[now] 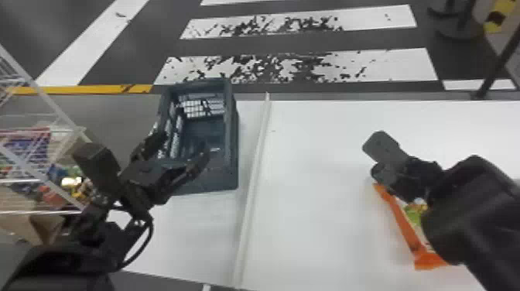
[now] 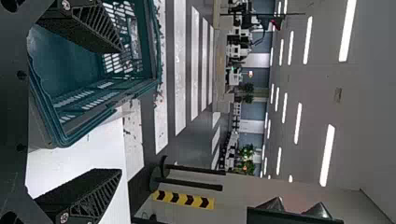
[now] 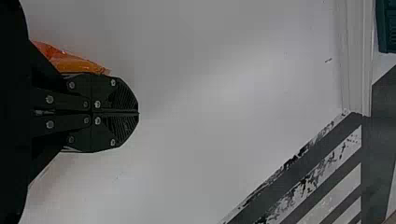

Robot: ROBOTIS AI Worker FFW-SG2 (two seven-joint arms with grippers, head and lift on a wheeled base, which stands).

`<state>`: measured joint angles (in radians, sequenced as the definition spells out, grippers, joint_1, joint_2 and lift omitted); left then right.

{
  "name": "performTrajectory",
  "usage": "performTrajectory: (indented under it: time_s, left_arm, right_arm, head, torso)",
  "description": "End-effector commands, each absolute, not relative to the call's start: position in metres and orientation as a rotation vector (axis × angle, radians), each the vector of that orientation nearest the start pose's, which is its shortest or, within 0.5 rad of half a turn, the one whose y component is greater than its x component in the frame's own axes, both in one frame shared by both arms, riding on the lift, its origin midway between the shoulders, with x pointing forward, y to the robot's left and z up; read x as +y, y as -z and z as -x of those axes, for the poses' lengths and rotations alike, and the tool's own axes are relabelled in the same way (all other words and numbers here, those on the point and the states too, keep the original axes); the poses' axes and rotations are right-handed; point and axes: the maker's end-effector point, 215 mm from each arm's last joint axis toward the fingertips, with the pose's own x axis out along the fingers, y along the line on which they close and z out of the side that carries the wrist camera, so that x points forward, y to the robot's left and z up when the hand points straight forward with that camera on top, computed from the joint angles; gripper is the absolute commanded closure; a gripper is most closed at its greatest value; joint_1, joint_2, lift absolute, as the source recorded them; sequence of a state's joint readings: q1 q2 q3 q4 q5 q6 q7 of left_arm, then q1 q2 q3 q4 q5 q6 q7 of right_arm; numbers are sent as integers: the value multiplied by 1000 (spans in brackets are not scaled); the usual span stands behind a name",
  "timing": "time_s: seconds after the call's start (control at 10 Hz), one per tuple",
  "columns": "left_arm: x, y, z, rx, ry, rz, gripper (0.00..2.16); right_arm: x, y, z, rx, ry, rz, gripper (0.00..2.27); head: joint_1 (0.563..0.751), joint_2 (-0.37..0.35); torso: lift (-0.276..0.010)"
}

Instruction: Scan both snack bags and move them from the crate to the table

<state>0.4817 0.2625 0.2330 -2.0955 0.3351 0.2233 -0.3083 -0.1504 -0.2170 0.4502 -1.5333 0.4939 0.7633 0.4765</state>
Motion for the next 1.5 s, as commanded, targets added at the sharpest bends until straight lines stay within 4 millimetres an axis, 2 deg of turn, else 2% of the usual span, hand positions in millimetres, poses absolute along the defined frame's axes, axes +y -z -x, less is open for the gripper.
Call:
performTrajectory:
  time_s: [0.0, 0.1, 0.4, 0.6, 0.8, 1.4]
  left_arm:
    - [298, 331, -450, 137, 245, 24, 83]
    - [298, 331, -450, 137, 244, 25, 83]
    - [296, 331, -450, 137, 247, 26, 83]
    - [295, 333, -450, 142, 248, 29, 83]
    - [295, 333, -450, 142, 248, 29, 83]
    - [295, 334, -451, 142, 249, 30, 83]
  right_arm:
    - [-160, 530, -530, 744, -513, 690, 2256]
    - [-165, 530, -525, 749, -507, 668, 2256]
    - [-152, 510, -492, 694, -544, 633, 2256]
    - [-145, 497, -479, 673, -560, 603, 2256]
    - [-140, 504, -466, 708, -586, 593, 2256]
    - [-161, 521, -472, 746, -552, 623, 2256]
  head:
    - [695, 170]
    - [695, 160]
    - [695, 159]
    - [695, 170]
    - [695, 181]
    - [695, 168]
  torso:
    - [-88]
    - [-88]
    - [-88]
    - [-88]
    - [-88]
    - [-88]
